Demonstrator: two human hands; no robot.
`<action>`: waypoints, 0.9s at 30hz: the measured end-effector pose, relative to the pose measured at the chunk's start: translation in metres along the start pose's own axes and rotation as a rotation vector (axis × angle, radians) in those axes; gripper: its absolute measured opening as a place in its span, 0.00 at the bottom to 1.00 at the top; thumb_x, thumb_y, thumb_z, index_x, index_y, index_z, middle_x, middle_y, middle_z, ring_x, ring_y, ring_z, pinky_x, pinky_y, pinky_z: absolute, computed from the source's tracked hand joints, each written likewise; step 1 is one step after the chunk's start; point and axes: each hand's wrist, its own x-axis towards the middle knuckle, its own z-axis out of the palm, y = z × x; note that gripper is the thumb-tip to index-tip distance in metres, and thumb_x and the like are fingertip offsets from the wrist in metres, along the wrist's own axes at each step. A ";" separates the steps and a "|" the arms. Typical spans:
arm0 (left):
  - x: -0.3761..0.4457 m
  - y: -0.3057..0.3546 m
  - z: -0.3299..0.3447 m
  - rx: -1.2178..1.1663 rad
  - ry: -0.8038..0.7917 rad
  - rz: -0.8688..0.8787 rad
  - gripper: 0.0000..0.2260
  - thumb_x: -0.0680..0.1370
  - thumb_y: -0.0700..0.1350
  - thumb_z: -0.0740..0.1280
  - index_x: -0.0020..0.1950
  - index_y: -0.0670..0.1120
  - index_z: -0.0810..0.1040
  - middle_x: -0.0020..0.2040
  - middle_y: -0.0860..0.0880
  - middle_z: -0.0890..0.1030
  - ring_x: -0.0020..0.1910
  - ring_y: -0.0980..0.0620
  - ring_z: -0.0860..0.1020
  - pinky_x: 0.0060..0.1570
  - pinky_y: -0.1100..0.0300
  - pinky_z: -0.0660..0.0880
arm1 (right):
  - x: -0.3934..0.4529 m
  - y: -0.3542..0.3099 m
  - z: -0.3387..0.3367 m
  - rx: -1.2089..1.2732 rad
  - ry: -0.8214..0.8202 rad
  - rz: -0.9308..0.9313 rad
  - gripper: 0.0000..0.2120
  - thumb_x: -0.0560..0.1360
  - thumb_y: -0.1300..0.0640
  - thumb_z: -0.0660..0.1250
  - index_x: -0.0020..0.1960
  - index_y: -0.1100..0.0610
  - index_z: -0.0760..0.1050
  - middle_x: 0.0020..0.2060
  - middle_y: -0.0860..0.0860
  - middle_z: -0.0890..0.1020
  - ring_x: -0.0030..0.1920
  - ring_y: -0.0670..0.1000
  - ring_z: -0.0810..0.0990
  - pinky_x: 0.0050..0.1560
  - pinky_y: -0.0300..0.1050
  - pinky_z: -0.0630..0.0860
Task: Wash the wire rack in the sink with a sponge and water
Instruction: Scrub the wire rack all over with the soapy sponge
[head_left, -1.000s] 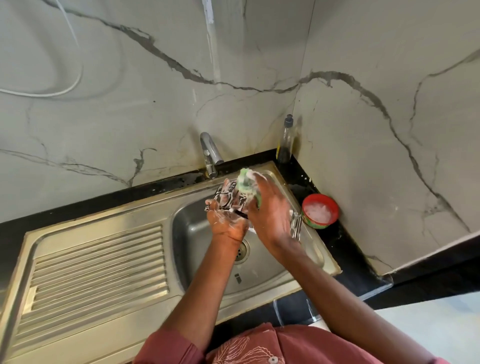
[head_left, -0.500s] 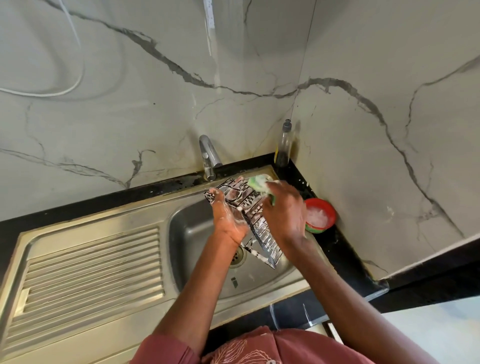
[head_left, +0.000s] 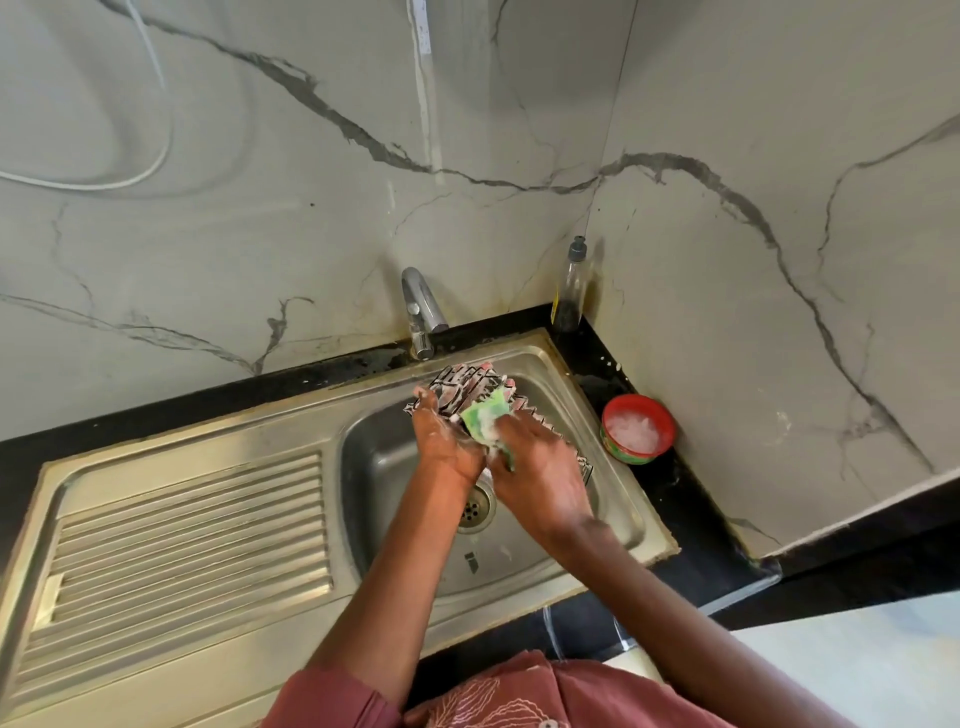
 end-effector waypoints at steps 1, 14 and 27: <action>0.001 0.002 -0.001 0.006 0.015 0.019 0.23 0.83 0.59 0.60 0.65 0.41 0.76 0.58 0.34 0.84 0.57 0.36 0.81 0.54 0.46 0.77 | 0.004 0.008 -0.002 0.002 0.030 0.033 0.11 0.75 0.64 0.64 0.56 0.56 0.77 0.54 0.51 0.81 0.44 0.51 0.82 0.36 0.47 0.82; 0.014 0.022 -0.001 0.029 0.081 0.007 0.22 0.85 0.53 0.52 0.72 0.44 0.74 0.58 0.35 0.84 0.49 0.34 0.85 0.39 0.36 0.81 | 0.007 0.052 0.002 0.283 0.067 0.223 0.13 0.76 0.54 0.72 0.59 0.44 0.76 0.63 0.49 0.75 0.64 0.50 0.74 0.60 0.49 0.76; -0.004 0.024 0.015 0.210 -0.101 0.062 0.40 0.69 0.57 0.78 0.74 0.39 0.71 0.64 0.33 0.80 0.58 0.33 0.83 0.56 0.34 0.78 | 0.013 0.033 -0.002 0.818 0.003 0.465 0.15 0.80 0.50 0.69 0.57 0.30 0.74 0.57 0.40 0.80 0.56 0.47 0.81 0.52 0.48 0.83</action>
